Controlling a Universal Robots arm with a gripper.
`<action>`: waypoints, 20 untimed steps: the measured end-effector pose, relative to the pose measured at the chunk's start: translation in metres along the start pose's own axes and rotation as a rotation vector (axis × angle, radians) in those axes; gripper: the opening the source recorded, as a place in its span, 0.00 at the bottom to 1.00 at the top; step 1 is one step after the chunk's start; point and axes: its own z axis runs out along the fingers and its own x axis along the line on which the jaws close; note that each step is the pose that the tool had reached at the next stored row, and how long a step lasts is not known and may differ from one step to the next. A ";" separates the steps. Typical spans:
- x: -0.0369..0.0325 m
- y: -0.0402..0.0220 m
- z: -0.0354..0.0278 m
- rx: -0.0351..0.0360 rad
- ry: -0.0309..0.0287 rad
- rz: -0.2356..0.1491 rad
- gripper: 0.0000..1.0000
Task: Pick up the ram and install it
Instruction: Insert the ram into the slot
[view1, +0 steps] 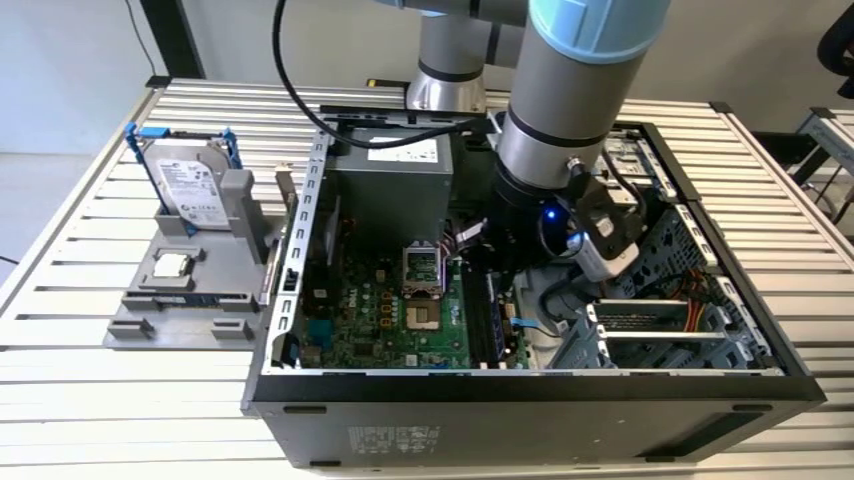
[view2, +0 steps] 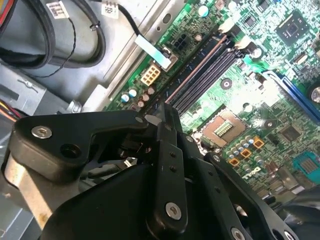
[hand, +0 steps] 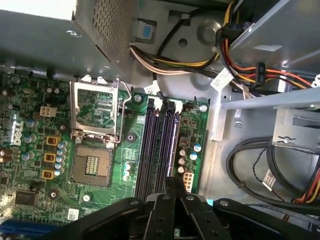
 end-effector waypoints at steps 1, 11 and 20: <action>-0.0001 0.0000 -0.0002 -0.0004 0.0003 -0.012 0.00; -0.0011 -0.0001 -0.0006 -0.0048 0.0026 -0.132 0.00; -0.0020 -0.0003 -0.0007 -0.0099 0.0041 -0.239 0.00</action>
